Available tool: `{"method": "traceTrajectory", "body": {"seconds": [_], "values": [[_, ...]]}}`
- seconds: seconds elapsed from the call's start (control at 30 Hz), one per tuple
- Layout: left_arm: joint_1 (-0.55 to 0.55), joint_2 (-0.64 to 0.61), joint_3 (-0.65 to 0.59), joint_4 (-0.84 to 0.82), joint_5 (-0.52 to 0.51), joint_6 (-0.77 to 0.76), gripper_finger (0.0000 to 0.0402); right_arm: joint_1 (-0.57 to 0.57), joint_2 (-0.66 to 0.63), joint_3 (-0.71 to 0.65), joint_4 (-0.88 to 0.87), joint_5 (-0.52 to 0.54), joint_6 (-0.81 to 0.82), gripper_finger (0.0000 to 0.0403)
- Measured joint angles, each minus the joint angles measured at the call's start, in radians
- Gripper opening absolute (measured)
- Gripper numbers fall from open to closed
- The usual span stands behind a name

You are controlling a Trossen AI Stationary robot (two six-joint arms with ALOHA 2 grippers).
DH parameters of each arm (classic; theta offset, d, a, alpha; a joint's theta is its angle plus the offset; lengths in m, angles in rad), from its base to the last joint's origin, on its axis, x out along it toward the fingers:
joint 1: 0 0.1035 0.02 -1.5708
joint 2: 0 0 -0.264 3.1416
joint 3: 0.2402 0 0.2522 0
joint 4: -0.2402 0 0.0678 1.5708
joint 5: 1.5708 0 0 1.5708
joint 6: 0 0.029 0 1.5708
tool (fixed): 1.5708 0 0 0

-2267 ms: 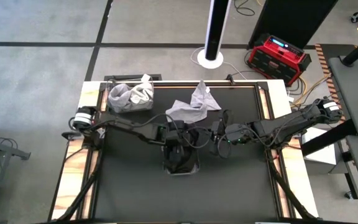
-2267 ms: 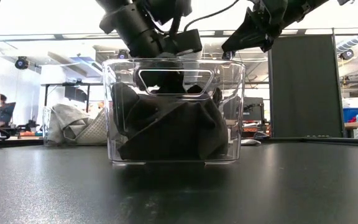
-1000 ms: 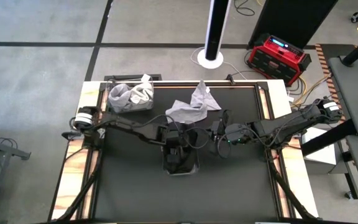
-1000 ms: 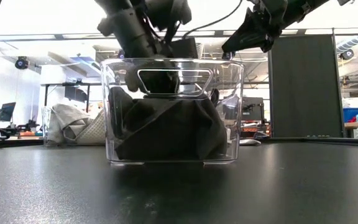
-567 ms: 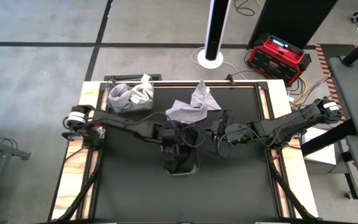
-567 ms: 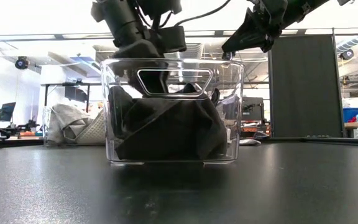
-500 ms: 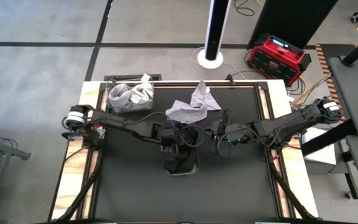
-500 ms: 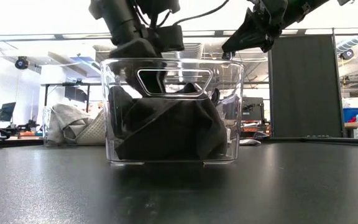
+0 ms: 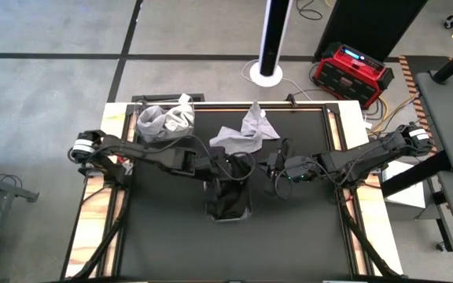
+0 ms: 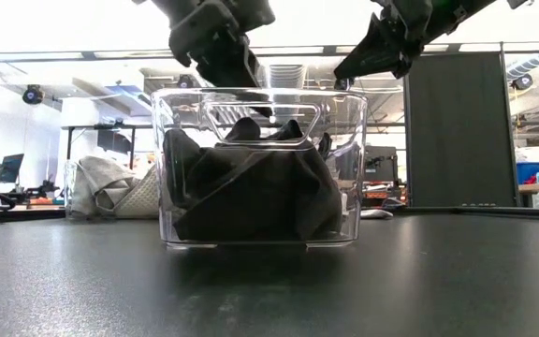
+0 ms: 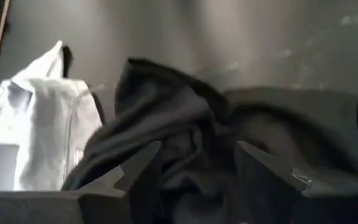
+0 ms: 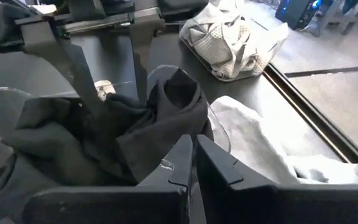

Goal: Sort towels by color in basket
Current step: Put the black towel into the bottom transparent bin, then put the gray towel into the top transparent bin

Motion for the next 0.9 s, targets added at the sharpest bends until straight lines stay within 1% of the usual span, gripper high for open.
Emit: {"method": "traceTrajectory", "body": {"seconds": [0.13,0.17,0.23,0.3,0.4,0.5,0.67,0.73,0.83,0.9], "values": [[-0.009,0.008,-0.008,0.087,-0.005,-0.048,0.0187,-0.019,0.000,0.000,0.027,0.000,-0.036,0.0012],[-0.020,0.008,-0.019,0.115,-0.023,-0.061,0.0187,-0.031,0.000,0.000,0.031,0.003,-0.044,0.0012],[-0.055,0.004,-0.045,0.158,-0.105,-0.076,0.0186,-0.059,-0.003,0.000,0.029,0.036,-0.063,0.0012],[-0.110,-0.010,-0.080,0.166,-0.216,-0.090,0.0183,-0.089,-0.011,0.000,0.016,0.078,-0.080,0.0012],[-0.205,-0.059,-0.130,0.188,-0.335,-0.132,0.0177,-0.143,-0.031,0.000,0.006,0.078,-0.105,0.0012],[-0.292,-0.107,-0.197,0.288,-0.427,-0.149,0.0172,-0.202,-0.043,0.000,0.021,0.029,-0.131,0.0012],[-0.382,-0.184,-0.335,0.476,-0.544,-0.127,0.0166,-0.334,-0.035,0.001,0.069,-0.119,-0.145,0.0012],[-0.398,-0.219,-0.391,0.524,-0.550,-0.140,0.0164,-0.388,-0.033,0.001,0.072,-0.165,-0.143,0.0012],[-0.423,-0.283,-0.470,0.594,-0.552,-0.217,0.0161,-0.460,-0.033,0.001,0.116,-0.205,-0.141,0.0012],[-0.436,-0.319,-0.517,0.647,-0.565,-0.235,0.0158,-0.519,-0.031,0.001,0.139,-0.247,-0.143,0.0012]]}}
